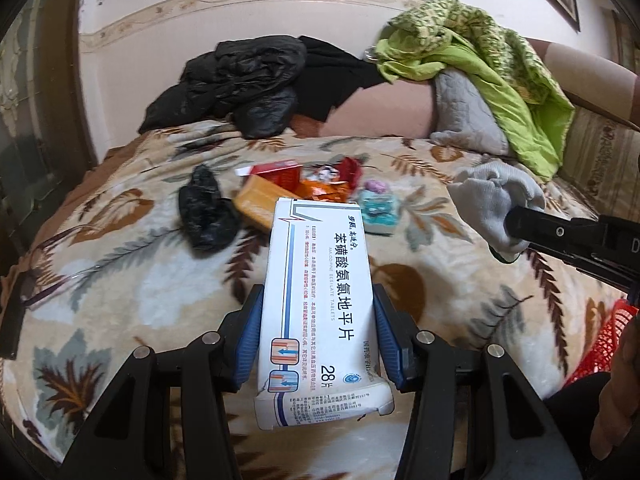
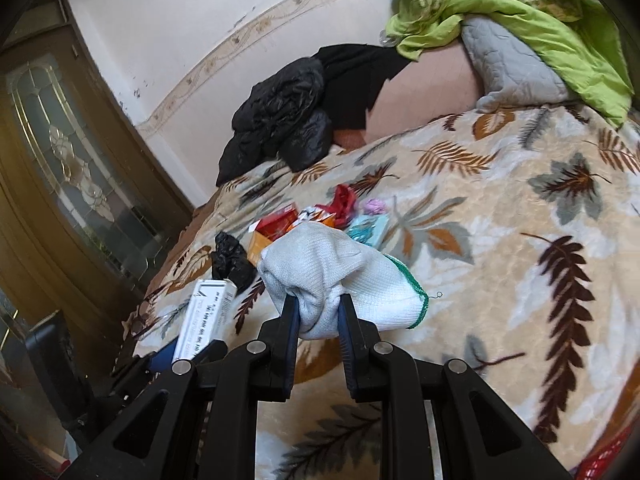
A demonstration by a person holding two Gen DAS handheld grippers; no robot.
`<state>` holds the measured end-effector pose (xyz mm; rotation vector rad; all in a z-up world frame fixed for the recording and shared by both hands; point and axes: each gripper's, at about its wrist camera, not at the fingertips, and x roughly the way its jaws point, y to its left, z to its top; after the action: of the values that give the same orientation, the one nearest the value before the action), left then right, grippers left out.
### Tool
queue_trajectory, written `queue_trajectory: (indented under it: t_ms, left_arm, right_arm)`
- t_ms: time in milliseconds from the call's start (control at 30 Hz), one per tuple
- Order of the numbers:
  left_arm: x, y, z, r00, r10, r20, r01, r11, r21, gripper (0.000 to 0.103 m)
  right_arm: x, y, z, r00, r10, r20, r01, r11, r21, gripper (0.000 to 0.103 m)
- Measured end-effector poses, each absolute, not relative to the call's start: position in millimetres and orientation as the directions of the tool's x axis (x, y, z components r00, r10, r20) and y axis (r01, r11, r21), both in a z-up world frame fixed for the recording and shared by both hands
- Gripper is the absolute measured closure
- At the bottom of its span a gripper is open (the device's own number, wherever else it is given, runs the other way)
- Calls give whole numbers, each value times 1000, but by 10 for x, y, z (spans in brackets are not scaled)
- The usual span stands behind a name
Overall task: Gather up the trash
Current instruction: 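Carry the tablet box and sock over the red wastebasket and open both tools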
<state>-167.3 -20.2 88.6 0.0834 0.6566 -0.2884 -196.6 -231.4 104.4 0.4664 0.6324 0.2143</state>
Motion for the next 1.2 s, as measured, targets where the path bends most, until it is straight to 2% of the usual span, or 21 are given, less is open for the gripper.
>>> queue_trajectory:
  t_ms: [233, 500, 800, 1033, 1100, 1133, 1167, 1200]
  left_arm:
    - [-1763, -574, 971, 715, -349, -605, 408, 912, -44, 53]
    - [-2103, -1245, 1124, 621, -506, -599, 615, 788, -28, 53]
    - [-2586, -2198, 1317, 403, -681, -612, 822, 563, -85, 52]
    - [-2903, -2938, 1225, 210, -708, -674, 893, 420, -163, 52]
    - [-2986, -3104, 1194, 167, -705, -690, 902, 392, -182, 52]
    - [-3022, -3180, 1187, 148, -703, -696, 906, 379, -191, 52]
    - [-3059, -3288, 1176, 123, -699, -704, 909, 364, -203, 52]
    - [-3078, -3355, 1168, 113, -696, -709, 910, 360, -208, 51]
  right_arm:
    - [-2300, -2560, 1142, 810, 309, -498, -22, 865, 500, 83]
    - [-3066, -3370, 1324, 854, 154, -496, 135, 856, 499, 83]
    - [-4125, -4343, 1187, 826, -70, -559, 402, 768, 499, 83]
    - [-4519, -4744, 997, 808, -131, -574, 504, 657, 561, 80]
    - [-4581, -4820, 952, 803, -139, -579, 521, 636, 570, 75]
    - [-4610, -4852, 930, 799, -146, -584, 532, 625, 571, 70]
    - [-4650, -4893, 906, 798, -148, -584, 539, 609, 582, 55]
    - [-4691, -4922, 896, 801, -153, -578, 541, 596, 593, 46]
